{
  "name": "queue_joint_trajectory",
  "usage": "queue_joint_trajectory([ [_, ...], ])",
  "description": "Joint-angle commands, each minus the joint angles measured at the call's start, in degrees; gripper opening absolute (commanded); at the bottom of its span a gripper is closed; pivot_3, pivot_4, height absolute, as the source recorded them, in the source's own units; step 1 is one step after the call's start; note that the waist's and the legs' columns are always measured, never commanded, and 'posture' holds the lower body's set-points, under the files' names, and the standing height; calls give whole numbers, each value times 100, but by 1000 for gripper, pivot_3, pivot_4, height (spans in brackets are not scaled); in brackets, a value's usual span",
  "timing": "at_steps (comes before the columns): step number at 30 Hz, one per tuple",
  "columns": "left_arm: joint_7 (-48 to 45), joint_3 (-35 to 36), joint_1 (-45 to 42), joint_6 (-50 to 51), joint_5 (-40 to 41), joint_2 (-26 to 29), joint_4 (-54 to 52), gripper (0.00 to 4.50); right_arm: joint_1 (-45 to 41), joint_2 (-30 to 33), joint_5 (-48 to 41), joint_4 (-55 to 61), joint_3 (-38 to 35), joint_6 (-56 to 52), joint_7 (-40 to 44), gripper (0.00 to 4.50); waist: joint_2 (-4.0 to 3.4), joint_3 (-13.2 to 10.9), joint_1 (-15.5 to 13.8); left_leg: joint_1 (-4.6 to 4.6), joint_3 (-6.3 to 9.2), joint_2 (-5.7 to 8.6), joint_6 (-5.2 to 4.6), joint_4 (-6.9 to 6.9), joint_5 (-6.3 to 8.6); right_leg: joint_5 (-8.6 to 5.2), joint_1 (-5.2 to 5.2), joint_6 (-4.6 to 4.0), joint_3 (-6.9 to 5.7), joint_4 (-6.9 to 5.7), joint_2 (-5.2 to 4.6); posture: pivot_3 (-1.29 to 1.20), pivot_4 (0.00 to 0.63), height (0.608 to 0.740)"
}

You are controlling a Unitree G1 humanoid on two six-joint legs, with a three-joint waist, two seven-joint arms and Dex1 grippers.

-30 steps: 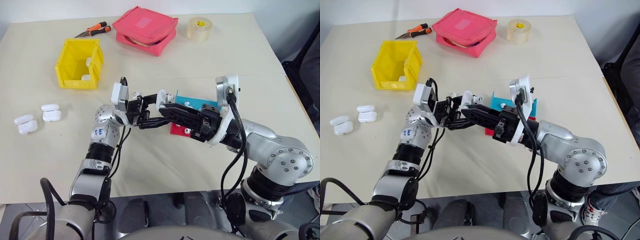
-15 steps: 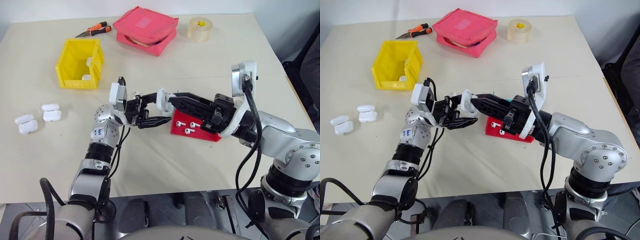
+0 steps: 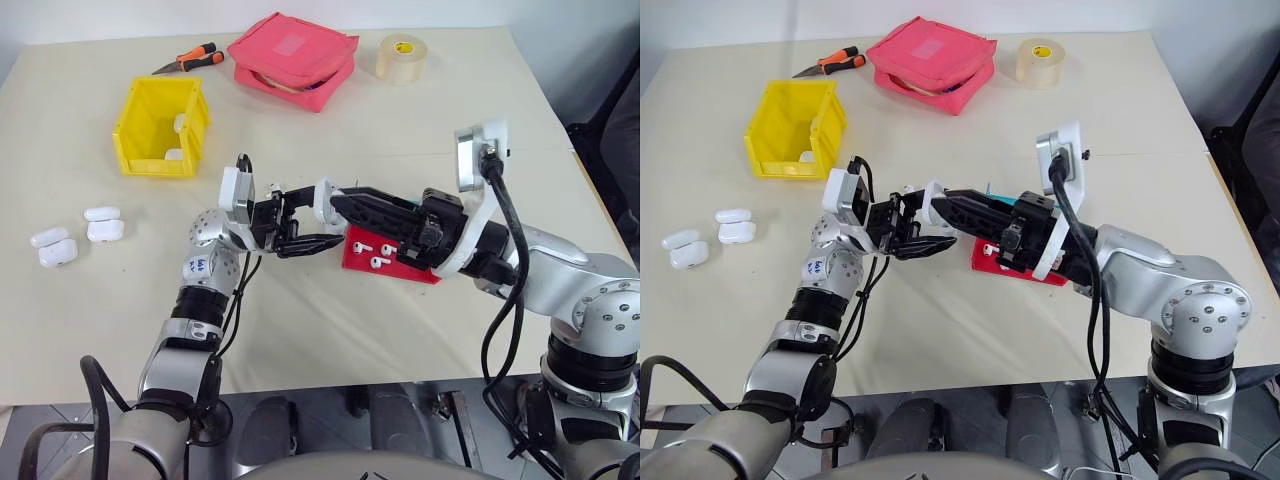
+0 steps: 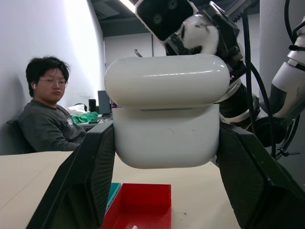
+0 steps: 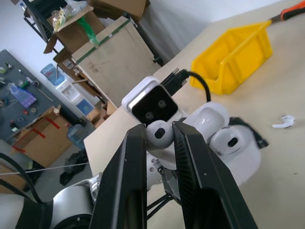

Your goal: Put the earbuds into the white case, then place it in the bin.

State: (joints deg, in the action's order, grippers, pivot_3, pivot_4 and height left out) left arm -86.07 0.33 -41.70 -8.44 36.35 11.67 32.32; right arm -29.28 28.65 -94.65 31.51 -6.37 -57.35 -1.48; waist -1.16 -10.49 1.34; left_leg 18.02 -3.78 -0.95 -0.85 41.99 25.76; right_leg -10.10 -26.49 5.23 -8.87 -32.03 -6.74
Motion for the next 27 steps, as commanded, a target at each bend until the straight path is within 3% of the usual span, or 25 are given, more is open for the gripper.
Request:
queue_joint_trajectory([
  [1,-643,-47,59,-84,156,-25,-181,2789,149,12,-52,208,174,255,-17,441,0,0,-5,0,0,0,0,0,0,0,0,0,0,0,0,0,150,740],
  [20,-600,70,95,-198,197,-73,-434,2789,625,552,1258,88,540,282,358,441,1,0,-148,5,0,-1,-3,4,2,1,0,1,0,4,-1,0,150,740],
  [27,-479,194,54,-404,183,-127,-406,2789,798,533,1453,121,501,427,-99,441,1,0,-144,6,0,-1,-4,4,2,1,0,1,-1,4,0,0,150,740],
])
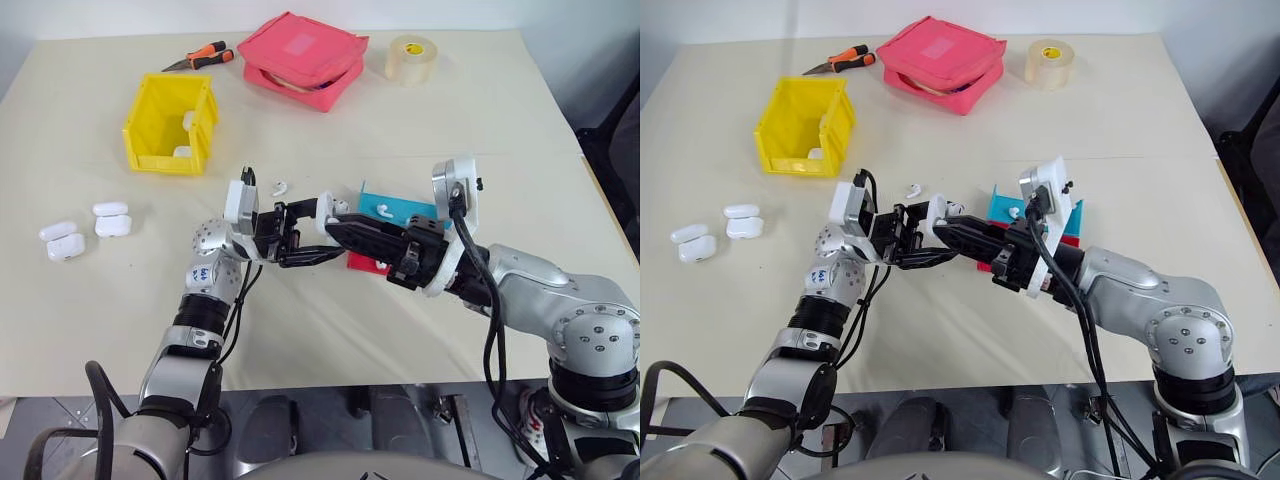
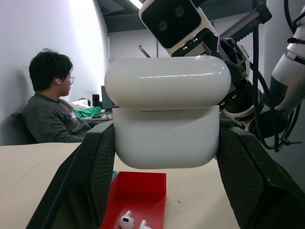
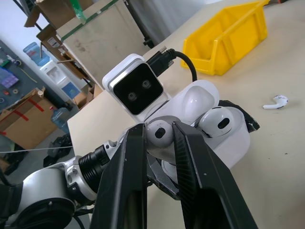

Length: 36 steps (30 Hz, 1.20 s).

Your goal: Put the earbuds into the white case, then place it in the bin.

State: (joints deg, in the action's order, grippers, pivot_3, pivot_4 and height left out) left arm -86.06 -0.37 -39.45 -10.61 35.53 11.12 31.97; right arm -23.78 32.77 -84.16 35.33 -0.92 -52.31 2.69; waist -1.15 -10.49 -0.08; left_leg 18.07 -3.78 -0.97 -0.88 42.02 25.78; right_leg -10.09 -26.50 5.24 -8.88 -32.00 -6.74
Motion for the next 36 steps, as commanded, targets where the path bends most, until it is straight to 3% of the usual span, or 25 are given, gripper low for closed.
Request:
queue_joint_trajectory([
  [1,-462,278,-174,-221,263,-76,-366,2789,287,98,407,-245,-52,-42,-568,441,0,0,-3,0,0,0,0,0,0,0,0,0,0,0,0,0,150,740],
  [17,-260,409,-84,-358,232,-137,-559,2789,1264,-372,177,-48,-76,607,-1639,441,1,0,-1,1,0,0,-1,-1,0,0,0,0,1,0,0,0,150,740],
  [24,-200,494,-109,-329,206,-161,-554,2789,1254,-12,665,-35,45,501,-1164,441,1,0,-5,2,0,0,-3,-1,2,0,1,0,1,1,0,0,150,740],
  [36,-417,475,10,244,355,-300,-709,2789,129,296,1417,-373,514,229,-302,441,1,0,-8,2,1,-1,-4,-1,2,0,1,0,0,2,0,0,150,740],
])
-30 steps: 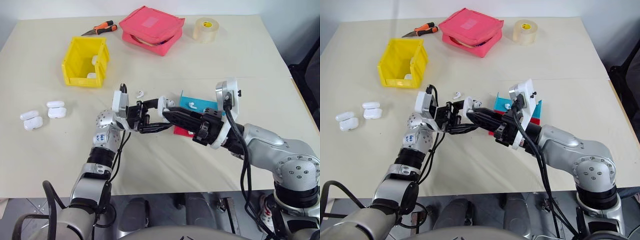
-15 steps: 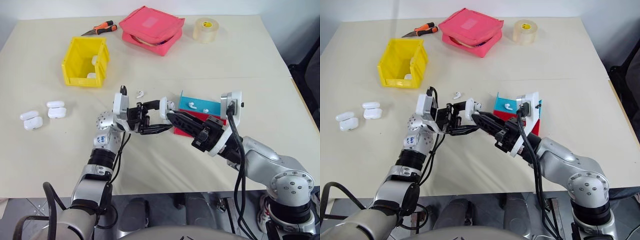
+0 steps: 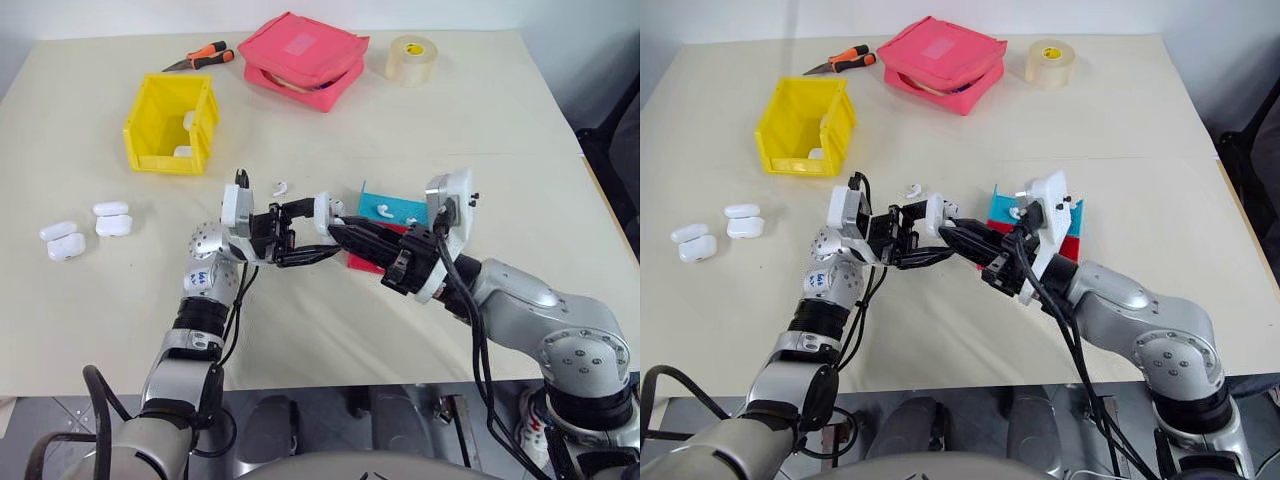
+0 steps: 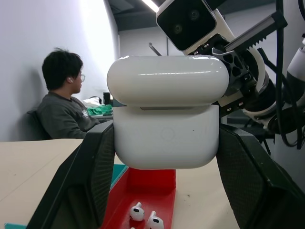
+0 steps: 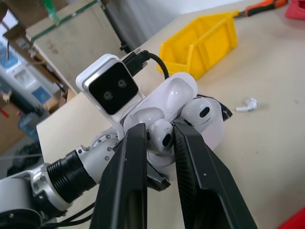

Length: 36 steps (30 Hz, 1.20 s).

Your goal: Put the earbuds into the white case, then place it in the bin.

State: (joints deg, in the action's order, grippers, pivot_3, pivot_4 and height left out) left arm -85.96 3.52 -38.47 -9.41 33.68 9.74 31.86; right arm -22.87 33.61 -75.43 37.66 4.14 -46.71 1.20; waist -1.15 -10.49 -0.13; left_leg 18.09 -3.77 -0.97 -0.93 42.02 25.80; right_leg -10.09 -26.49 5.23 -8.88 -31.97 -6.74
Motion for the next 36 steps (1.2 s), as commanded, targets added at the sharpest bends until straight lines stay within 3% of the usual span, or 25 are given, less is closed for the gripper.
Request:
queue_joint_trajectory([
  [1,-445,91,-74,174,548,-173,-712,2789,-26,214,540,-627,-7,-368,-114,441,0,0,-1,-1,1,0,0,1,0,0,0,0,-1,1,0,0,150,740],
  [11,-514,163,-77,283,502,-238,-703,2789,-365,310,654,-697,-66,-623,259,441,1,0,3,0,1,0,0,1,0,0,0,0,-2,2,0,0,150,740],
  [17,-523,205,-112,236,442,-253,-641,2789,-544,293,784,-642,-82,-649,439,2308,2,0,0,0,1,0,0,0,0,0,0,1,-2,2,0,0,150,740],
  [36,-590,301,-251,104,377,-129,-328,2789,-613,823,608,-190,-472,-957,1103,2308,2,0,1,1,1,0,0,1,0,1,0,1,-2,2,0,0,150,740],
])
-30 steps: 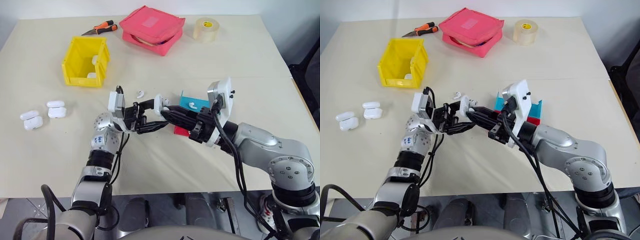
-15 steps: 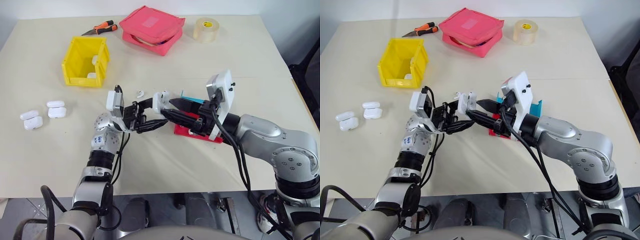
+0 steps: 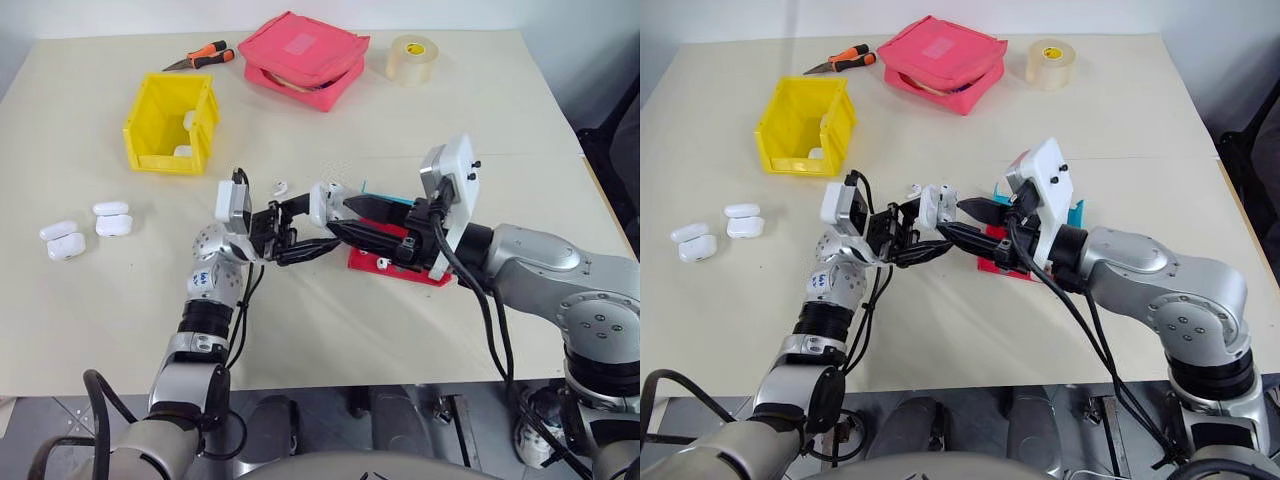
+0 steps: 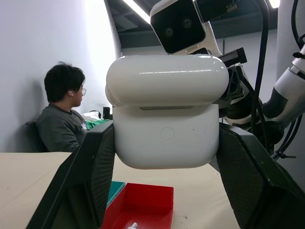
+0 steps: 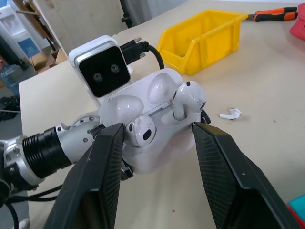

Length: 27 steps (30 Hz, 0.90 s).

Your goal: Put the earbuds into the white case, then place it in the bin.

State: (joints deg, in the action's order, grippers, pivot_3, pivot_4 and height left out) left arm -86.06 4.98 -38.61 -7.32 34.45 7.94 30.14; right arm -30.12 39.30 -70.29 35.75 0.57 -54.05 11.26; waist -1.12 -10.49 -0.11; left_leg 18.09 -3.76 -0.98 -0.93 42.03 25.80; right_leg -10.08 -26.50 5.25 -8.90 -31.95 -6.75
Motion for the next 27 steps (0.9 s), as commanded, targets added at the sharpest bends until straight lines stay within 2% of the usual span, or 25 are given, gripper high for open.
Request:
queue_joint_trajectory([
  [1,-582,153,-243,-117,302,62,-141,2789,102,298,93,-7,-145,-224,128,2308,0,0,-1,0,0,0,0,0,0,0,0,0,0,0,0,0,150,740],
  [13,-544,126,-280,-265,314,117,14,2789,-4,647,-40,54,-280,-237,409,2308,1,-1,4,0,1,-1,0,0,0,0,0,0,0,0,0,0,150,740],
  [23,-554,158,-341,-409,301,94,179,2789,-322,403,-177,218,-137,-437,200,2308,1,-1,-12,0,1,0,0,1,0,1,0,0,0,0,0,0,150,740],
  [27,-599,135,-294,-347,327,110,130,2789,-237,554,-14,203,-239,-512,233,2308,1,-1,-18,1,0,0,0,2,0,1,0,0,0,0,-1,0,150,740],
])
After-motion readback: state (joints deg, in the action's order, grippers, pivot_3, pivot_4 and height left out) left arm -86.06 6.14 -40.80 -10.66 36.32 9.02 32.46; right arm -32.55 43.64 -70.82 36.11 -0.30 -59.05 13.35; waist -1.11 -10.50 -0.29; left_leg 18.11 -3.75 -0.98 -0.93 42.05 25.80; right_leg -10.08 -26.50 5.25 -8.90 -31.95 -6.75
